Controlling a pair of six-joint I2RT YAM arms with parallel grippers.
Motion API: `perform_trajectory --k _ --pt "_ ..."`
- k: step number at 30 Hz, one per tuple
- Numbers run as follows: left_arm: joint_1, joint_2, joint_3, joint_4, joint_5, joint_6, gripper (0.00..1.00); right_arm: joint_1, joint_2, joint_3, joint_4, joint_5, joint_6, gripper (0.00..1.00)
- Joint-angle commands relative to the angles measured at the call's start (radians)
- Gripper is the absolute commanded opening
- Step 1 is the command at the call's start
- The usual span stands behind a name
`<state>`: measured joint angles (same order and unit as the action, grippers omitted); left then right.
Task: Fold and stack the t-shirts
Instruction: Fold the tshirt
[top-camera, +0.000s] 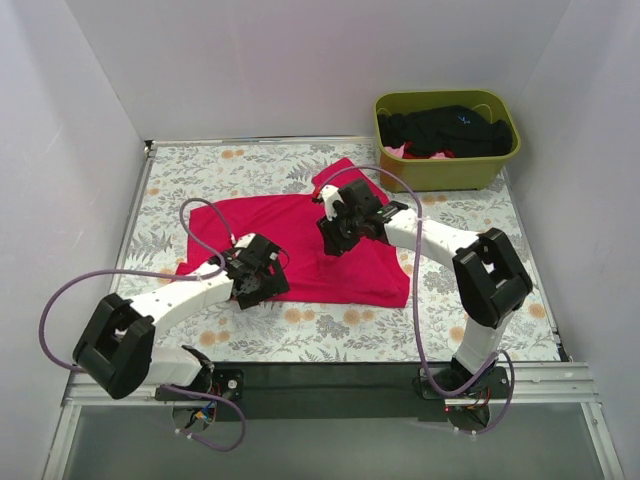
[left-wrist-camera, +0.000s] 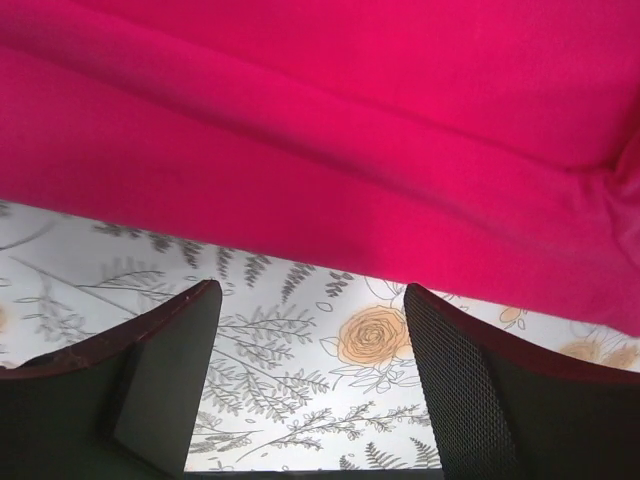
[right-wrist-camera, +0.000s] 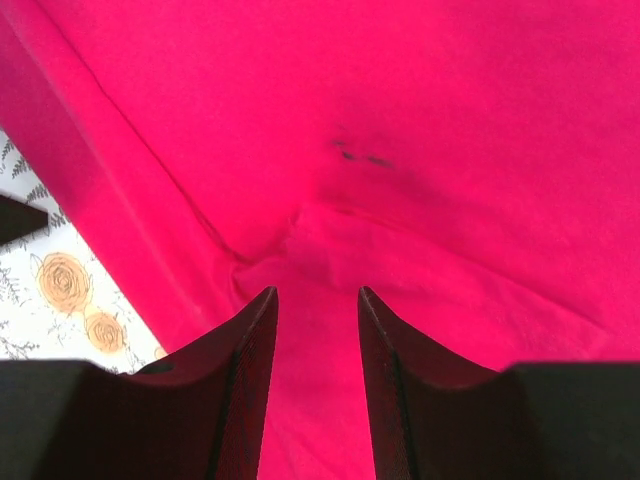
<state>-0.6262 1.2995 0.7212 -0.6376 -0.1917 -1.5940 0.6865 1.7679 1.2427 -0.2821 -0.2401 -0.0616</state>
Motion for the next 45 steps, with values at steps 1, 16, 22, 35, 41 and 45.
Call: perform_trajectory --k 1,16,22,35,41,45 --pt "-0.070 0.070 0.038 0.053 0.003 -0.032 0.64 0.033 0.077 0.090 0.029 -0.018 -0.021 0.39" --pt "-0.099 0.168 0.078 0.019 -0.017 -0.029 0.50 0.048 0.205 0.146 0.037 0.033 -0.017 0.34" --pt "-0.099 0.170 0.095 -0.010 -0.012 -0.031 0.48 0.048 0.185 0.152 0.035 0.097 -0.024 0.15" --pt "-0.101 0.110 0.146 0.033 -0.057 0.015 0.48 0.048 0.188 0.152 0.035 0.082 -0.020 0.12" --pt "-0.101 0.208 0.135 0.035 -0.032 0.019 0.47 0.045 0.189 0.158 0.035 0.108 -0.015 0.11" --pt "-0.101 0.254 0.118 0.032 0.006 0.023 0.46 0.038 0.180 0.162 0.035 0.150 -0.001 0.11"
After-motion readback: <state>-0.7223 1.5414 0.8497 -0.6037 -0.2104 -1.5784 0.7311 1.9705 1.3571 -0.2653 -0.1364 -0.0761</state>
